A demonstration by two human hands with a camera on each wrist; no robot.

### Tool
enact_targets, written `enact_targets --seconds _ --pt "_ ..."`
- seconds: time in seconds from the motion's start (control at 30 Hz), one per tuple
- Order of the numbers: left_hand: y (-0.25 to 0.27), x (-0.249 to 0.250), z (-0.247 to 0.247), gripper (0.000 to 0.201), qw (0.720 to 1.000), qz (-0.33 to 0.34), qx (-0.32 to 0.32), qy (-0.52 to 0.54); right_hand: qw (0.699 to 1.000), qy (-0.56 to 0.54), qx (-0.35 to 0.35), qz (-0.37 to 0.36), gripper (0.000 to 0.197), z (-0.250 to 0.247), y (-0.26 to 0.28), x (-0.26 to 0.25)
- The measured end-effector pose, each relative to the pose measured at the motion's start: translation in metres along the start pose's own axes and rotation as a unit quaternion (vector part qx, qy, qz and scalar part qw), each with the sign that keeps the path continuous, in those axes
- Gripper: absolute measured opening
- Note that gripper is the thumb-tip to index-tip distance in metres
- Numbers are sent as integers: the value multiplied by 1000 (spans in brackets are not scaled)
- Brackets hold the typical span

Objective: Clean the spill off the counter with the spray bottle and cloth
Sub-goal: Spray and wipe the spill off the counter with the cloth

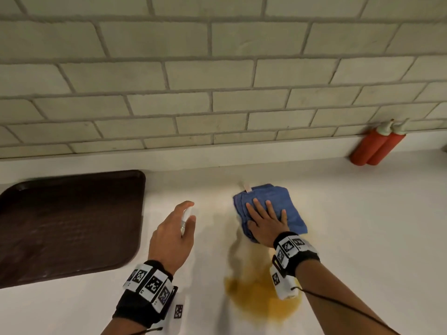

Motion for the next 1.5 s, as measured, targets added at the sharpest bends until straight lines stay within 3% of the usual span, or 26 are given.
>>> enact_targets --seconds 0.2,0.3,0.37,0.47,0.6,0.8,0.97,1.13,1.27,1.37,1.5 --pt "-12 3 3 36 1000 -2 -1 0 999 -38 19 16 57 23 35 5" --pt "-16 5 6 36 1000 -6 8 6 998 -40 29 40 74 34 61 22" --pt "-18 7 10 37 1000 -2 10 9 997 -37 36 64 73 30 67 38" --pt "-17 9 15 38 1000 5 5 6 993 -58 37 96 57 14 55 59" --pt "-15 7 18 46 1000 5 -1 28 989 -77 35 125 57 -17 12 66" --pt "-20 -3 16 53 999 4 -22 34 991 -78 22 106 58 -49 -54 19" --pt "-24 -15 8 53 999 -6 -20 47 999 -49 -4 3 57 -33 -69 -52" --pt "-22 -17 6 53 998 -12 -18 54 995 31 -26 -90 58 17 -33 -96" --pt "-15 -18 7 49 998 -7 -22 64 990 63 21 -127 63 46 24 -87" --pt "-10 -18 5 47 999 -8 5 50 991 50 78 -93 49 66 63 -54" --pt "-7 -14 6 43 1000 -5 10 25 994 26 99 -34 54 74 90 7"
Point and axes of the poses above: each hand's wrist, its own y-axis away from the middle knuckle, its own z-axis out of the palm, x = y × z, the point moved 6 cm from there along -y, towards the middle knuckle, and after that the axes turned 12 degrees about -y, right-handed, at the moved point
